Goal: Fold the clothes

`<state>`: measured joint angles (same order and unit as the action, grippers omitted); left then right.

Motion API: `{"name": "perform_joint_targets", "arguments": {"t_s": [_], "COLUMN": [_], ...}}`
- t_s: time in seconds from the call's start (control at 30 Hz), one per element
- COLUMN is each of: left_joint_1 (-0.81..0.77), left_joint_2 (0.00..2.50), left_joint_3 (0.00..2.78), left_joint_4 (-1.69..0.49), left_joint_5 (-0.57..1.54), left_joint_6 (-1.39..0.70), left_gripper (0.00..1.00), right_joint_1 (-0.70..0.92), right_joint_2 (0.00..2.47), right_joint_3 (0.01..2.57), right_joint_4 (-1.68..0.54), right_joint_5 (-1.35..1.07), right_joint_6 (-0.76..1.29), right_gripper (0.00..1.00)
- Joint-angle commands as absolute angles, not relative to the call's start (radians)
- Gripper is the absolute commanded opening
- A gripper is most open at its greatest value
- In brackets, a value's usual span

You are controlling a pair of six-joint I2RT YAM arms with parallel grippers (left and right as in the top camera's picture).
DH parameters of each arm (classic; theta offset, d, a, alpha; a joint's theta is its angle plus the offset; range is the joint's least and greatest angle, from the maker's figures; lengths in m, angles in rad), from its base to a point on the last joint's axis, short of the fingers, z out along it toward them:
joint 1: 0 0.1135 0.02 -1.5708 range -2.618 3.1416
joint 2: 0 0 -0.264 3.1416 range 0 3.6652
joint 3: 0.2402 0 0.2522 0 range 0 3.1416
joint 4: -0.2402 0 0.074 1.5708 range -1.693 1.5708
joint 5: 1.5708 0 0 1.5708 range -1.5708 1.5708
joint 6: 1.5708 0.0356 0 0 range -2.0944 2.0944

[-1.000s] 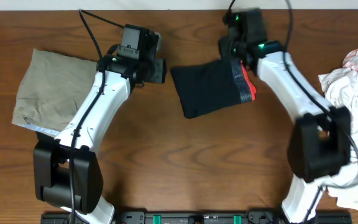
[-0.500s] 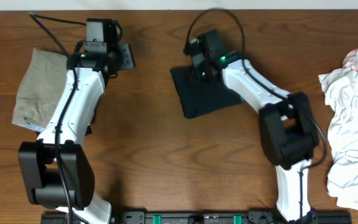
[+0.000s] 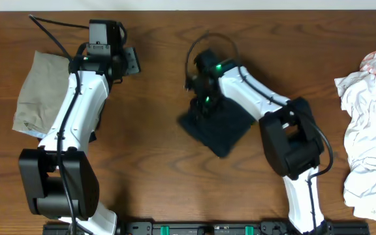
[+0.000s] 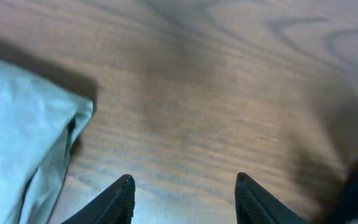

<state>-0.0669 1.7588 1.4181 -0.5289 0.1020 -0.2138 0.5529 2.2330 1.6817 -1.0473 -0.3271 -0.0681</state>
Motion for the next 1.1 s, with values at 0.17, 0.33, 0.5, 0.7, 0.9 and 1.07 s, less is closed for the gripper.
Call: {"name": "perform_joint_targets", "arguments": {"t_s": [0.17, 0.33, 0.5, 0.7, 0.9, 1.07], "left_joint_1": [-0.064, -0.064, -0.072, -0.139, -0.221, -0.249], "left_joint_2": [1.762, 1.762, 1.762, 1.774, 1.842, 1.940], "left_joint_3": [1.414, 1.414, 1.414, 1.413, 1.411, 1.411], "left_joint_4": [-0.696, -0.788, -0.820, -0.838, -0.836, -0.844], "left_joint_5": [0.257, 0.335, 0.467, 0.543, 0.538, 0.540], "left_joint_6": [-0.227, -0.226, -0.134, -0.013, 0.097, 0.097], "left_gripper": [0.53, 0.68, 0.76, 0.92, 0.98, 0.99], "right_joint_1": [0.630, 0.618, 0.596, 0.562, 0.562, 0.545], "right_joint_2": [2.204, 1.996, 1.798, 1.696, 1.704, 1.706], "right_joint_3": [1.640, 1.641, 1.641, 1.641, 1.589, 1.472], "right_joint_4": [-1.203, -1.143, -1.119, -1.244, -1.292, -1.270], "right_joint_5": [-0.251, -0.204, -0.078, -0.075, -0.074, 0.023], "right_joint_6": [-0.102, -0.058, 0.028, 0.136, 0.153, 0.267], "right_gripper": [0.38, 0.43, 0.50, 0.55, 0.58, 0.58]}}
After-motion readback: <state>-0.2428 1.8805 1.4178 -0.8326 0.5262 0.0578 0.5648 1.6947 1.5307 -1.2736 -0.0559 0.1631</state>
